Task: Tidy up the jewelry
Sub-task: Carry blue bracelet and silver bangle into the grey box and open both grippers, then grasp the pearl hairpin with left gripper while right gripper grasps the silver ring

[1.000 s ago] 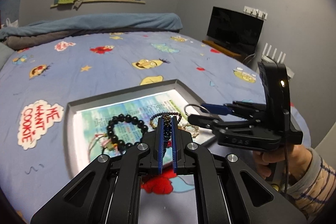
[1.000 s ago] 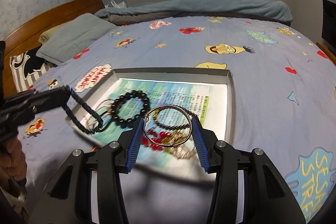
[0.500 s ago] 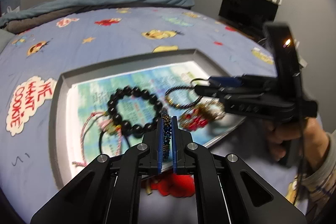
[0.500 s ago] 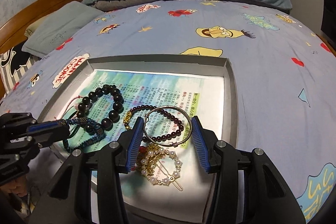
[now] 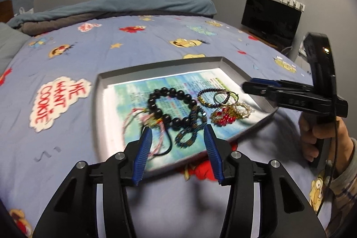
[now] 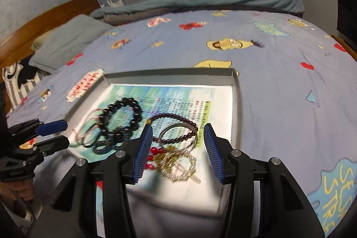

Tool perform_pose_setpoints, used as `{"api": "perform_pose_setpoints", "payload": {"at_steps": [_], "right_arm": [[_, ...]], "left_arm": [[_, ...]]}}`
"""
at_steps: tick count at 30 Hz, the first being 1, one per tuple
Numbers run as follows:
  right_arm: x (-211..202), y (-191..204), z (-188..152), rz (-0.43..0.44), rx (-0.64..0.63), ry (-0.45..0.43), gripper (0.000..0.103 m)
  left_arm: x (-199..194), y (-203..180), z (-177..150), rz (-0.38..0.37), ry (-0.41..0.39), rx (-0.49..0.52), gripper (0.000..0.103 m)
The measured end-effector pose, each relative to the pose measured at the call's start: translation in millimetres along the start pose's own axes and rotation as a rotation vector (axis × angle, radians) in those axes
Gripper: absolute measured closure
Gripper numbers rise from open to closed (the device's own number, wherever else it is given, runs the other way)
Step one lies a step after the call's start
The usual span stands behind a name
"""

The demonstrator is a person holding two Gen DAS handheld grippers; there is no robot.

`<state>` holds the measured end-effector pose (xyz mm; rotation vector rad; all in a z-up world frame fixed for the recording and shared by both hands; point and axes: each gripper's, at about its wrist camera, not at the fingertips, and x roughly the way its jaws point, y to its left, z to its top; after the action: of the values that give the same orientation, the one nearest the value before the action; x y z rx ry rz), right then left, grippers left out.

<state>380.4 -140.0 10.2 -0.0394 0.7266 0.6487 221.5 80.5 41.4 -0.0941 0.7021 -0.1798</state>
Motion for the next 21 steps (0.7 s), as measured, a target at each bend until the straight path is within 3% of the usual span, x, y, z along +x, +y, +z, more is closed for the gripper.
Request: {"api": "perform_pose_setpoints", "payload": {"at_steps": [9, 21], "right_arm": [[-53.1, 19.1, -30.4, 0.032, -0.001, -0.085, 0.049], [-65.6, 47.9, -73.8, 0.067, -0.008, -0.042, 0.044]], "left_arm": [[-49.7, 9.6, -50.6, -0.003, -0.002, -0.044, 0.053], [-103.5, -22.7, -132.6, 0.022, 0.015, -0.045, 0.053]]}}
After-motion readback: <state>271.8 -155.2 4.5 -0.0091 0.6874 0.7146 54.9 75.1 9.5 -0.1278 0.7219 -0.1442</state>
